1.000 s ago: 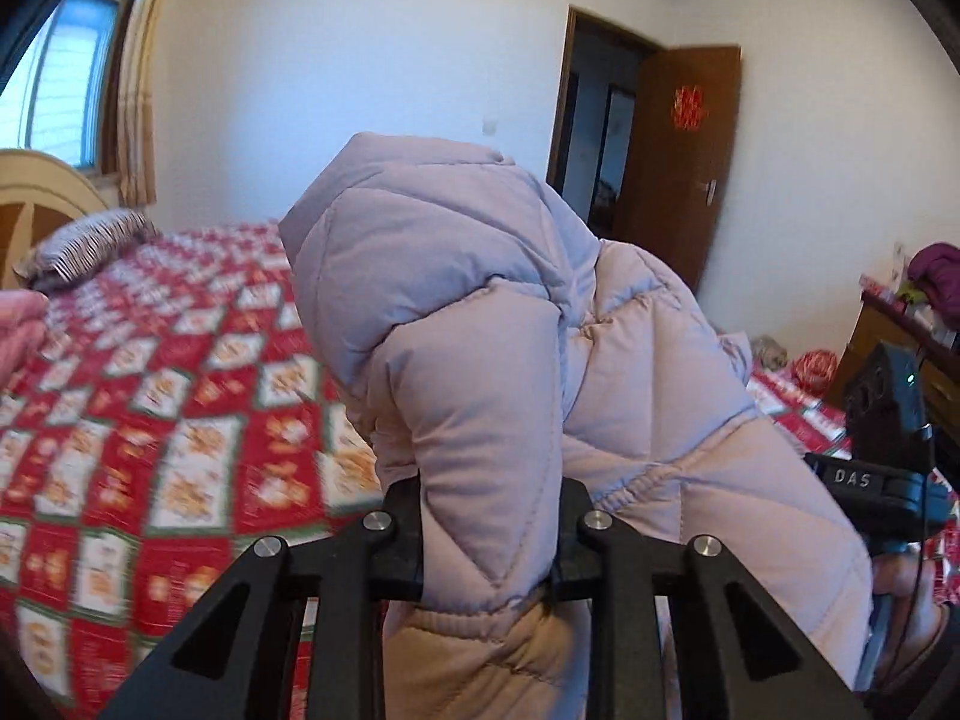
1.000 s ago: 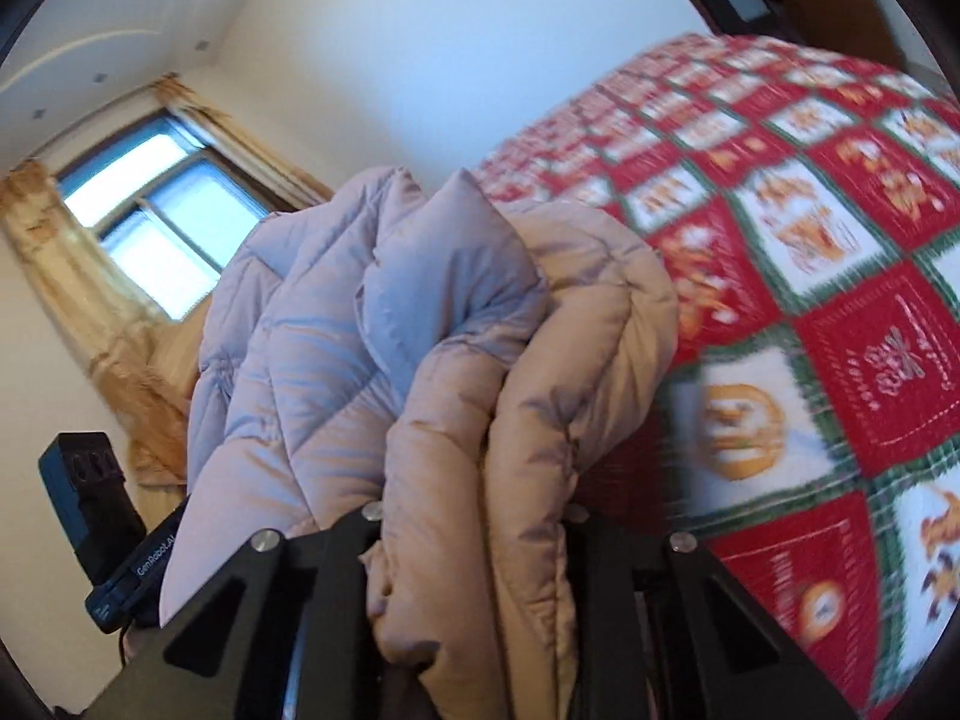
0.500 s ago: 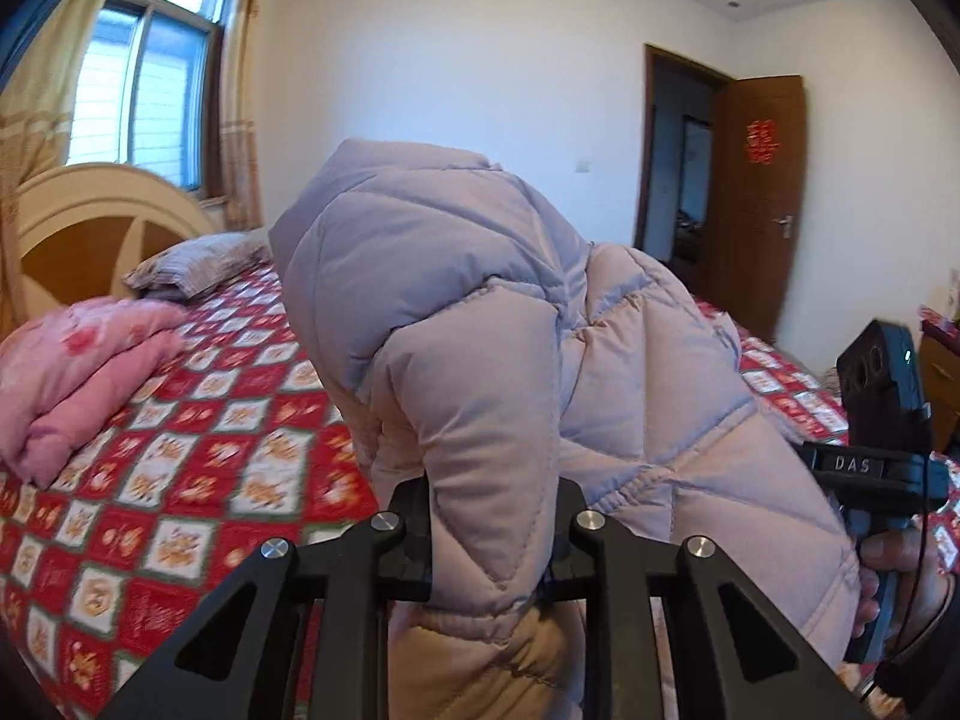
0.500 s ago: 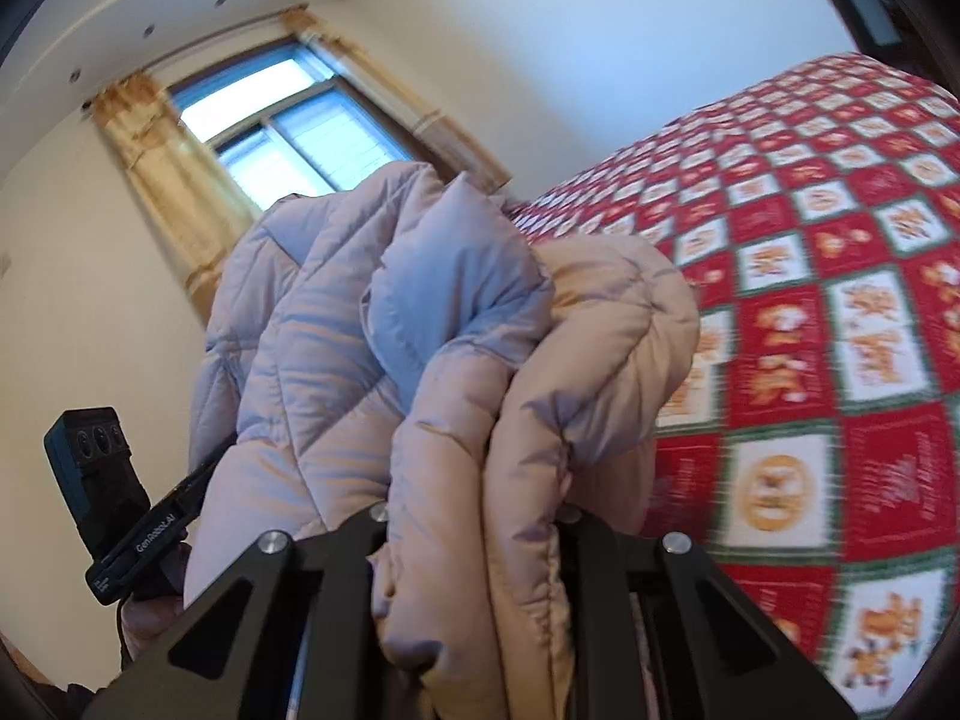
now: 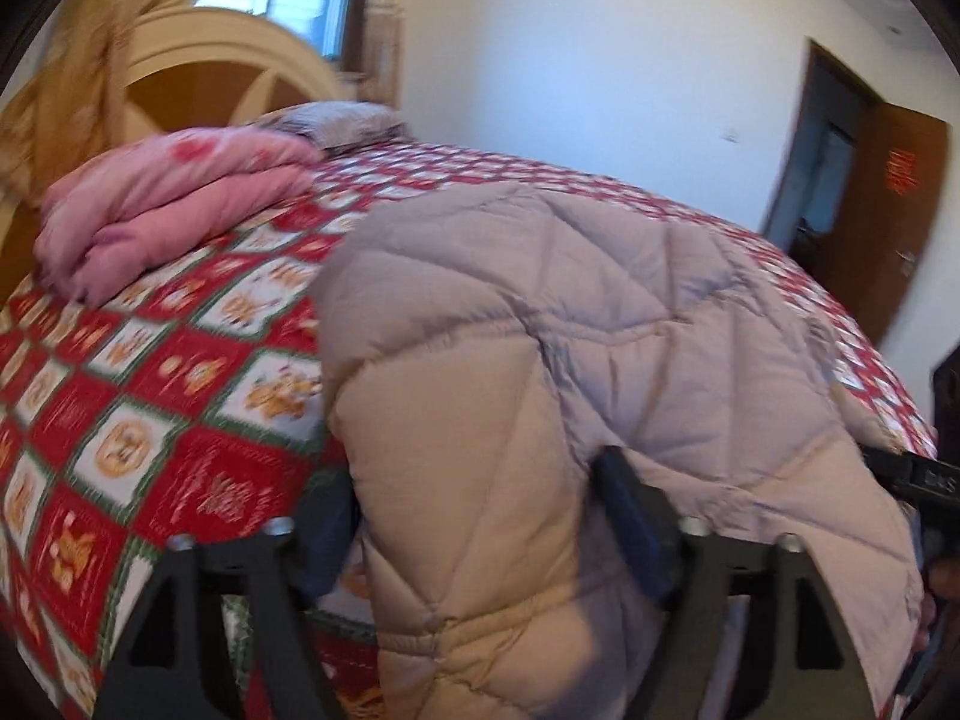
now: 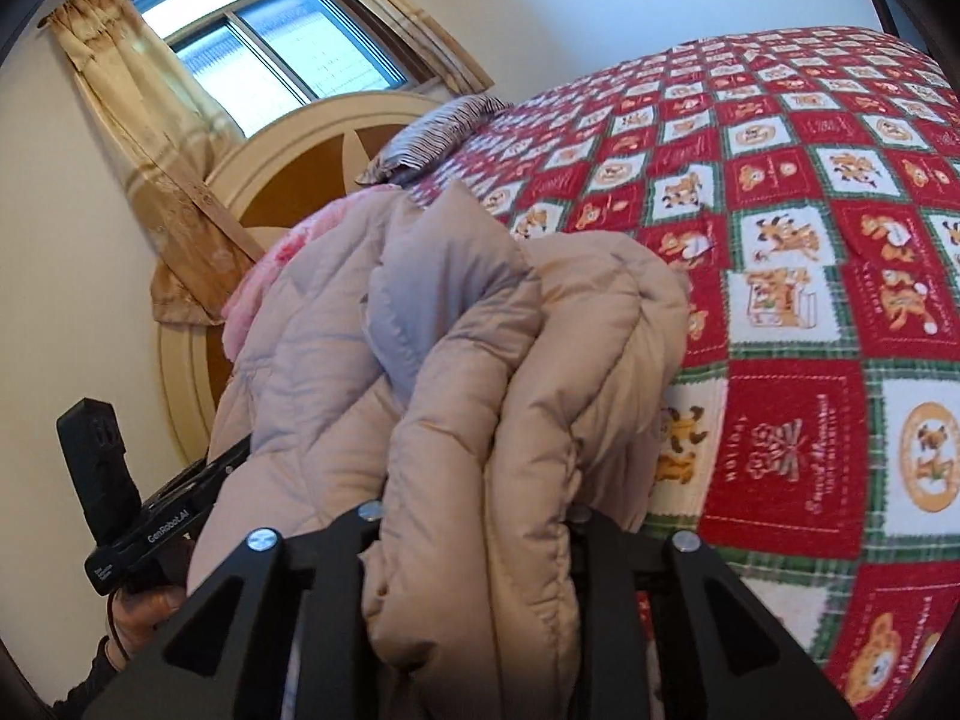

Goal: Fold large clothes

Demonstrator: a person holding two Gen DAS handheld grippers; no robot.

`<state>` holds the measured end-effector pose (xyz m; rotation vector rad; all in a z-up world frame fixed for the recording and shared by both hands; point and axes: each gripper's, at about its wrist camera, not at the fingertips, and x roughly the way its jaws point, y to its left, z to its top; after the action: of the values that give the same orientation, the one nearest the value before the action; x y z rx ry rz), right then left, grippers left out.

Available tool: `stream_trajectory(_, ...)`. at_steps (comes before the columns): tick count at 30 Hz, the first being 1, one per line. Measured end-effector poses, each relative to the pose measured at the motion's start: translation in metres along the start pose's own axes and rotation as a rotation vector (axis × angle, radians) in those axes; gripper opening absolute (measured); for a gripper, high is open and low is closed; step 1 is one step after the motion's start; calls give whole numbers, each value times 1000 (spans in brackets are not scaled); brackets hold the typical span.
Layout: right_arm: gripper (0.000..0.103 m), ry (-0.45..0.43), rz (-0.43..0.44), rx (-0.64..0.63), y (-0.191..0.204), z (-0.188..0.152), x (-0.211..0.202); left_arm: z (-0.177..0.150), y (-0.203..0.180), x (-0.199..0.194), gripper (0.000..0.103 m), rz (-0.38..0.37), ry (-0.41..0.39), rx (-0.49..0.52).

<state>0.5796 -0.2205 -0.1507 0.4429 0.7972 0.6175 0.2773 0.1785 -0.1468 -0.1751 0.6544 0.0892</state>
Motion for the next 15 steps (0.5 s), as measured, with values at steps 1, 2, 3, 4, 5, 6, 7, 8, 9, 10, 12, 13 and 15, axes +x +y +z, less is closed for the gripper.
stream_trajectory(1, 32, 7, -11, 0, 1, 0, 3, -1, 2, -1, 85, 9, -4, -7)
stream_trajectory(2, 37, 10, -32, -1, 3, 0, 4, -1, 6, 0, 86, 17, -7, -13)
stream_trajectory(3, 39, 9, -43, -4, 7, -1, 4, -1, 7, 1, 90, 30, -7, -16)
stream_trajectory(4, 41, 8, -52, -12, 7, -1, 5, -2, 8, 2, 93, 45, -9, -19)
stream_trajectory(5, 44, 3, -70, -23, 7, 0, 5, -3, 9, 2, 93, 47, -14, -19)
stream_trajectory(6, 48, -5, -92, -33, 8, 0, 5, -4, 9, 3, 93, 47, -18, -13)
stream_trajectory(7, 49, -12, -108, -40, 9, 0, 7, -6, 11, 6, 93, 51, -20, -8)
stream_trajectory(8, 50, -15, -122, -44, 9, 0, 9, -6, 10, 7, 93, 60, -23, -2)
stream_trajectory(9, 52, -17, -131, -46, 8, 0, 10, -7, 7, 6, 94, 71, -27, 5)
stream_trajectory(10, 52, -18, -145, -46, 6, -1, 11, -7, 6, 6, 95, 78, -30, 10)
stream_trajectory(12, 57, -19, -168, -42, 1, -1, 13, -7, 3, 9, 97, 87, -33, 12)
stream_trajectory(13, 59, -20, -175, -41, 0, 0, 14, -7, 3, 11, 97, 86, -32, 8)
stream_trajectory(15, 61, -20, -180, -34, -4, 0, 15, -7, 3, 15, 99, 85, -27, 3)
